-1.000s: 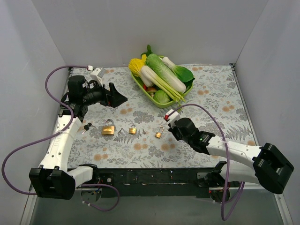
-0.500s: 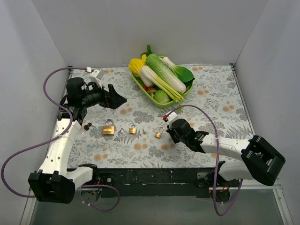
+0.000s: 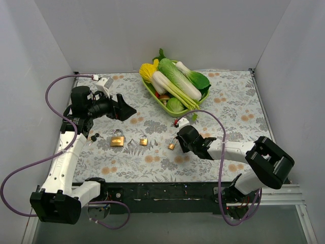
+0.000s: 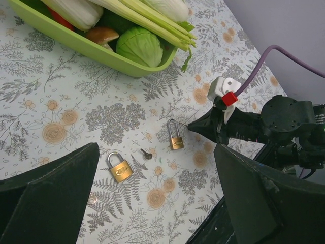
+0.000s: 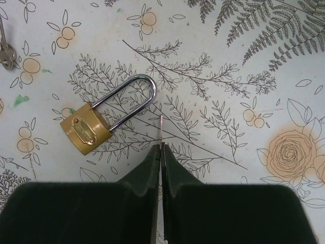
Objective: Lock with the key
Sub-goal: Place the key at the center of the board, then reset both arms
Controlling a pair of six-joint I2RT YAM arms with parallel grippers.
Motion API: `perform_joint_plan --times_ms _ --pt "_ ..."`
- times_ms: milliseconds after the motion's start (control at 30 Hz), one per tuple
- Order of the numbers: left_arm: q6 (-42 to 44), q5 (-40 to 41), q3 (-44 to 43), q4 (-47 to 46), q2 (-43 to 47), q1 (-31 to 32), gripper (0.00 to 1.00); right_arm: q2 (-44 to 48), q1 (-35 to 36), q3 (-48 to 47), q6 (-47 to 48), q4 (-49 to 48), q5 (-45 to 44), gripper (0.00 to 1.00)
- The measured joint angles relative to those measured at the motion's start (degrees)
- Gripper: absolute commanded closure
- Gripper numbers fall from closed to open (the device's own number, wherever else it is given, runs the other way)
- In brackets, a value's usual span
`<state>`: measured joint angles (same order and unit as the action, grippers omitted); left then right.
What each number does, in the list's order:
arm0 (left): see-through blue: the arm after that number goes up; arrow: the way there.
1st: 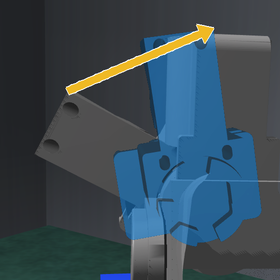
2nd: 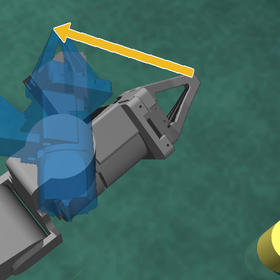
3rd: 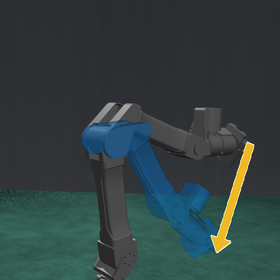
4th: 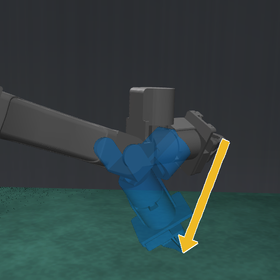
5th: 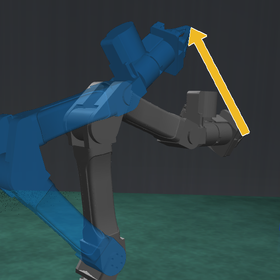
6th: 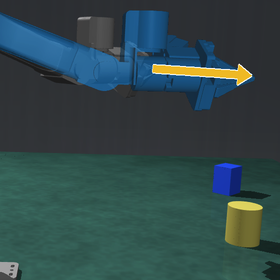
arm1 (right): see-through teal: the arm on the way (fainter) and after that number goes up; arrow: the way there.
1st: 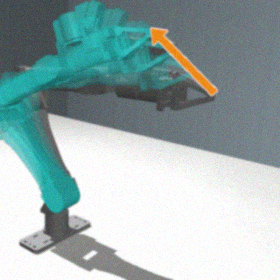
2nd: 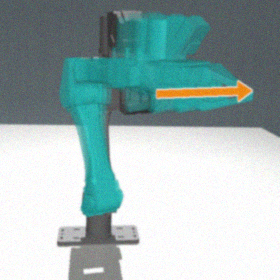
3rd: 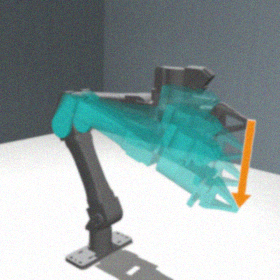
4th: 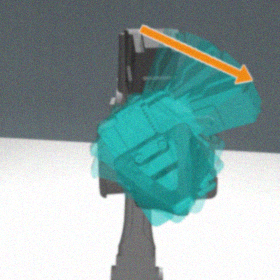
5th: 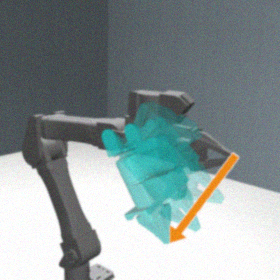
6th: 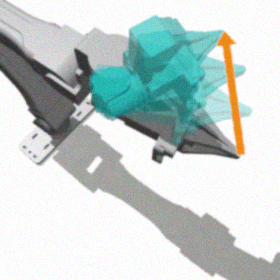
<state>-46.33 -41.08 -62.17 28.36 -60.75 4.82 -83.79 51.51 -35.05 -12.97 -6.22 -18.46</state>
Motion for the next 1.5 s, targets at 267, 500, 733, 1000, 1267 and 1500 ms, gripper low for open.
perform_joint_plan --times_ms 267,500,733,1000,1267,1500 --pt "0.92 0.2 0.0 1.55 -0.04 0.0 0.02 -0.28 -0.02 -0.59 -3.65 2.08 2.08 0.68" --pt "0.9 1.29 -0.39 2.32 -1.11 0.0 0.02 0.46 0.0 -1.4 -4.81 4.87 3.5 0.46" --pt "1.62 2.84 -12.04 11.67 -9.55 -0.2 0.02 4.74 -2.54 -7.82 -2.1 12.22 4.83 0.22" --pt "2.6 7.65 -36.89 26.6 -32.22 -0.7 0.02 11.08 -16.59 -22.6 2.58 21.51 11.91 0.07" --pt "2.71 9.25 -40.61 29.92 -41.94 -1.33 0.02 12.37 -37.86 -30.23 12.15 27.82 21.0 0.06" --pt "4.42 12.48 -29.29 23.32 -41.81 -0.79 0.02 12.02 -50.9 -30.45 20.37 35.56 30.27 0.07"
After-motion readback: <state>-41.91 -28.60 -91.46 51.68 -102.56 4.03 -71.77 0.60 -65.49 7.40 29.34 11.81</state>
